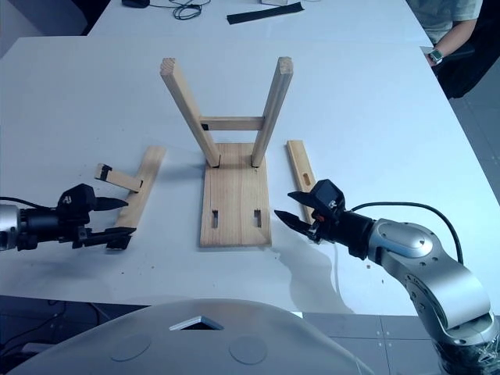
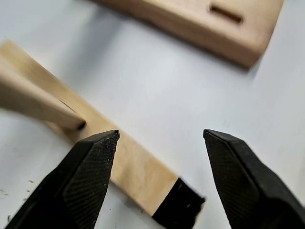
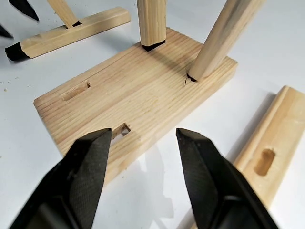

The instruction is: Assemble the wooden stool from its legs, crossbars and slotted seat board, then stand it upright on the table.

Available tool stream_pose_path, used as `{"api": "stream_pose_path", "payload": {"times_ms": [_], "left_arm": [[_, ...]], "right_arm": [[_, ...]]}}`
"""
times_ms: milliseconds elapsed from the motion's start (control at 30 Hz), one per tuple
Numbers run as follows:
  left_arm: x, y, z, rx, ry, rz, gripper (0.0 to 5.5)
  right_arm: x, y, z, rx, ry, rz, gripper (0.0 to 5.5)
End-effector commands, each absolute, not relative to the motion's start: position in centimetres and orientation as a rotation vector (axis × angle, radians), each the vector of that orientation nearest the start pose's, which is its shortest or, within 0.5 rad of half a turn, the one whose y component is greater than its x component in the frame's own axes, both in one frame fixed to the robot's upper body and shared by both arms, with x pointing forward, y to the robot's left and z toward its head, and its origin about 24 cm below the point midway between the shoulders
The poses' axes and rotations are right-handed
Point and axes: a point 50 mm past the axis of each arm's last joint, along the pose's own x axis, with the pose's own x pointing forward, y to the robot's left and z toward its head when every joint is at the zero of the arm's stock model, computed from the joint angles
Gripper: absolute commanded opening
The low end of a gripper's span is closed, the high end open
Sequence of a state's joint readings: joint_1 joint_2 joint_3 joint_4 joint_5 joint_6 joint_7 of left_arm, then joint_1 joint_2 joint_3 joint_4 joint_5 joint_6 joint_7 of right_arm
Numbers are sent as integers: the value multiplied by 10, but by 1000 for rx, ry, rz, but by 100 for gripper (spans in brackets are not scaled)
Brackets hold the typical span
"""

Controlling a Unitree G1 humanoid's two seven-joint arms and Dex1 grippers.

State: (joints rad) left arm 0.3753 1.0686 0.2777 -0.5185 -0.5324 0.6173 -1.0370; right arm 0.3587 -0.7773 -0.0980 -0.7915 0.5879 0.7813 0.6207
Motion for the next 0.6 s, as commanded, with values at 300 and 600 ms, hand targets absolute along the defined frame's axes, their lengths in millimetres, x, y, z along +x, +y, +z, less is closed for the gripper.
{"api": "stream_pose_path", "payload": {"times_ms": [300,600], "left_arm": [[148,252,104,133,881,-518,376],[148,238,75,30,889,-382,394]], "right_arm": [[144,-190,103,-165,522,830,249],[148,-191,105,-176,519,852,249]]}}
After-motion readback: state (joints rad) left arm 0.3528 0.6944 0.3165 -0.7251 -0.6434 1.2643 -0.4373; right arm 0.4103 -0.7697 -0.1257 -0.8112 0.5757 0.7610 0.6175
